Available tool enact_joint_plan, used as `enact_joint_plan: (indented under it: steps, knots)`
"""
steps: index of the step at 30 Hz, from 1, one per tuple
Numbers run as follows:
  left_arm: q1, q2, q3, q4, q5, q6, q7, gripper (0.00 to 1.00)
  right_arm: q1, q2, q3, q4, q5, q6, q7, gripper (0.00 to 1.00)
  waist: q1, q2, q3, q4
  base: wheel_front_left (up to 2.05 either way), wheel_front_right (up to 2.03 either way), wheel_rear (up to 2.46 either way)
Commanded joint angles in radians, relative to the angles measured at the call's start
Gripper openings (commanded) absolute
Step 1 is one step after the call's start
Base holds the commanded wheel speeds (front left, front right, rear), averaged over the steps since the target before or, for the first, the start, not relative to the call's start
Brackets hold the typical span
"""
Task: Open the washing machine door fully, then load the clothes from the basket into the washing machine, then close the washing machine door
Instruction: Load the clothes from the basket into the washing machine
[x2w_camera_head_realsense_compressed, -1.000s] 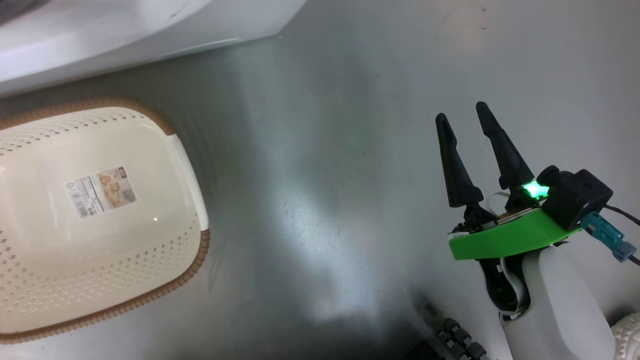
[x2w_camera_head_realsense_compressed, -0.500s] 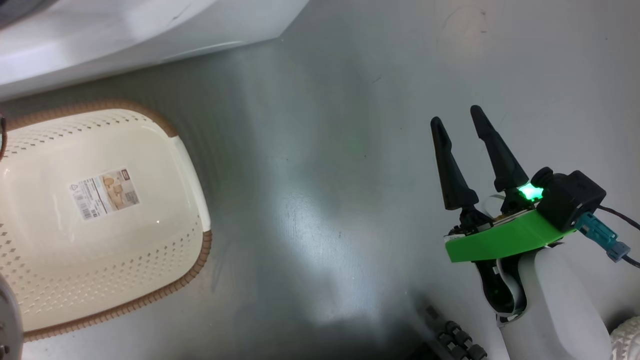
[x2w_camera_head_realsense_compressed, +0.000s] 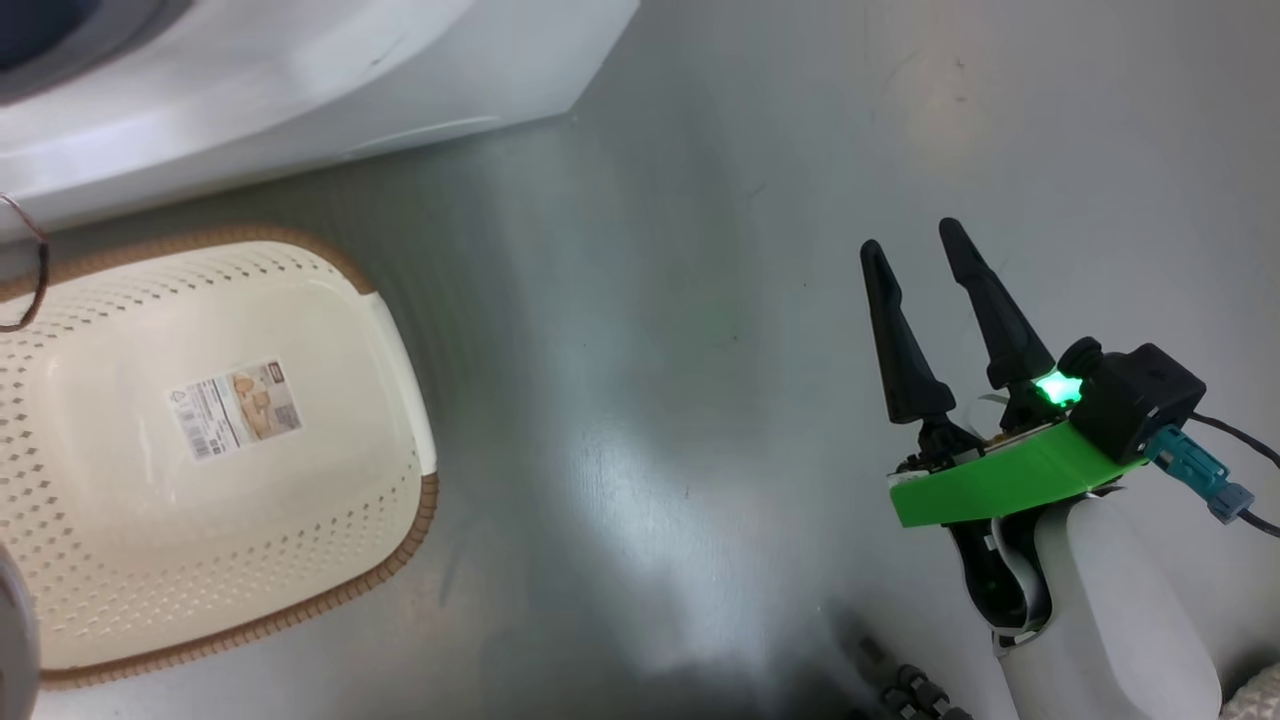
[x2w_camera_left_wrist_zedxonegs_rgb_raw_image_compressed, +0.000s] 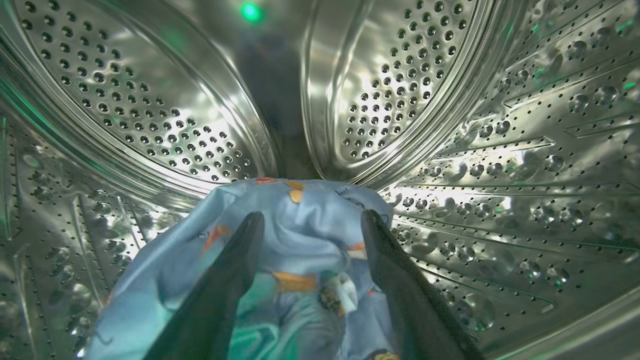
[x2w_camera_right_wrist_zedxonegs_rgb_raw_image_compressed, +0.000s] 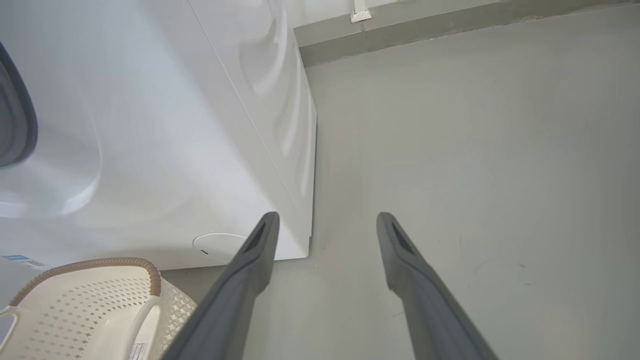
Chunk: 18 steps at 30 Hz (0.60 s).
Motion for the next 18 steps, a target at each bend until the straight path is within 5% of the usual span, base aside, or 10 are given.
enact_joint_plan:
  steps: [1,18]
  knots:
    - [-0.006,0.041,-0.001,-0.006,0.001,0.006,0.007,1.0,0.023,0.001,0.017,-0.015,0.003,0.006,-0.005,1.0,0.0,0.0,-0.017,0.006,0.0,0.0,0.0]
    - [0.047,0.016,-0.026,0.149,-0.027,0.004,0.0,1.0,0.037,0.001,0.001,0.011,-0.012,0.006,-0.005,1.0,0.0,0.0,-0.136,0.041,0.0,0.0,0.0]
